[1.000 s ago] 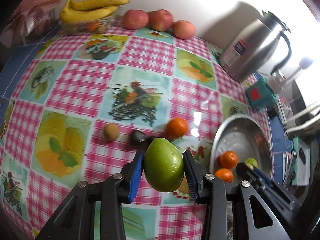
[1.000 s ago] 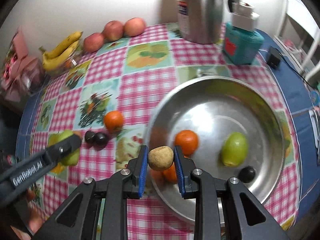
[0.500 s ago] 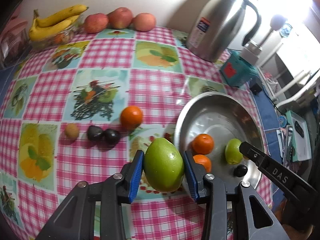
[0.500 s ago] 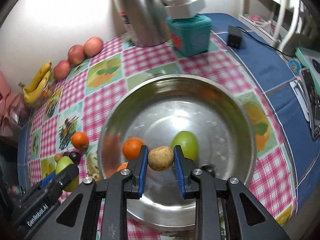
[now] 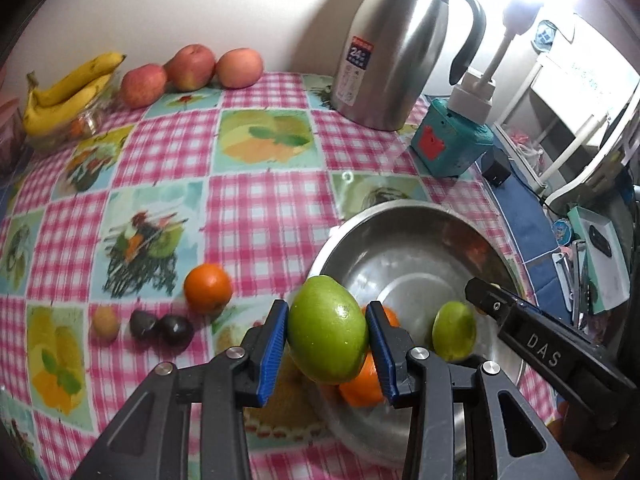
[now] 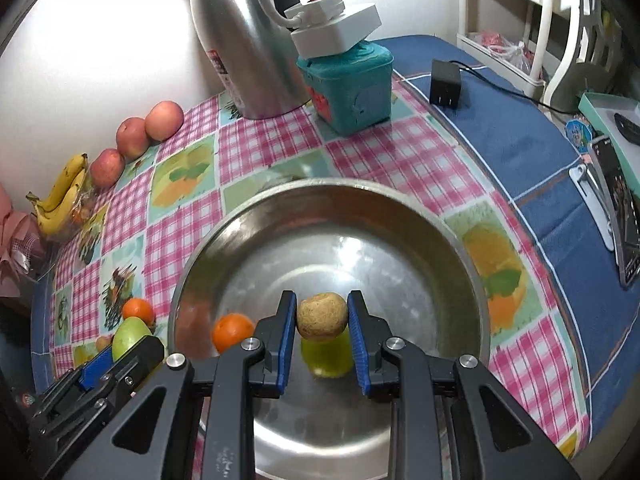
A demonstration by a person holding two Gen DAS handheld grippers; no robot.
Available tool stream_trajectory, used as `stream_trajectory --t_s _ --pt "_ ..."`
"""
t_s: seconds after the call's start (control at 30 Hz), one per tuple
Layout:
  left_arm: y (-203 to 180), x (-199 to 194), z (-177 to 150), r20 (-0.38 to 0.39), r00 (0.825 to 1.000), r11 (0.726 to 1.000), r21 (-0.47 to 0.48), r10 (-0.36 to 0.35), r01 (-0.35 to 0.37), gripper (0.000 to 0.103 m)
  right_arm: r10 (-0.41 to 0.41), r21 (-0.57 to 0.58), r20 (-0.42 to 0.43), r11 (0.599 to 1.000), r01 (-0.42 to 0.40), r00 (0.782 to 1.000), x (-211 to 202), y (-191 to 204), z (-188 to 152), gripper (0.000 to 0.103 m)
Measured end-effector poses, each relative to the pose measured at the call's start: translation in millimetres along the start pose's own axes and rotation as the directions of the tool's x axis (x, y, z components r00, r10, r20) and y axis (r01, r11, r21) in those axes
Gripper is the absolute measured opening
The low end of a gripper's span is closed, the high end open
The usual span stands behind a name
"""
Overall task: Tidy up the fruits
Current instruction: 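Carry the green apple with the left tool while the right tool carries the kiwi over the bowl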
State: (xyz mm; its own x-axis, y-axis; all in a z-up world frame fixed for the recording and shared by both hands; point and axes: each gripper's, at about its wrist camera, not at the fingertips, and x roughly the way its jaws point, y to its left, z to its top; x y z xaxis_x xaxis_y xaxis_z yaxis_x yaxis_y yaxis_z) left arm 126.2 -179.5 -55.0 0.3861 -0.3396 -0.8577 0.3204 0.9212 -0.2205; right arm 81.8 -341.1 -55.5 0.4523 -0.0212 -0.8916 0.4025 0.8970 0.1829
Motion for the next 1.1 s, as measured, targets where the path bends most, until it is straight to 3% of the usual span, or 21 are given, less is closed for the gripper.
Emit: stream_trajectory --t_s 0.33,1.1 --pt "-19 28 16 -0.005 1.000 0.999 0.048 0.026 -0.026 0.042 -0.046 0.020 0.026 0.999 0.045 0.999 12 -9 16 0.027" --pt "-35 51 18 -0.015 0.999 0.993 0.107 0.044 -0.042 0.043 -0.045 0.053 -0.037 0.997 0.047 0.998 32 -19 17 0.027"
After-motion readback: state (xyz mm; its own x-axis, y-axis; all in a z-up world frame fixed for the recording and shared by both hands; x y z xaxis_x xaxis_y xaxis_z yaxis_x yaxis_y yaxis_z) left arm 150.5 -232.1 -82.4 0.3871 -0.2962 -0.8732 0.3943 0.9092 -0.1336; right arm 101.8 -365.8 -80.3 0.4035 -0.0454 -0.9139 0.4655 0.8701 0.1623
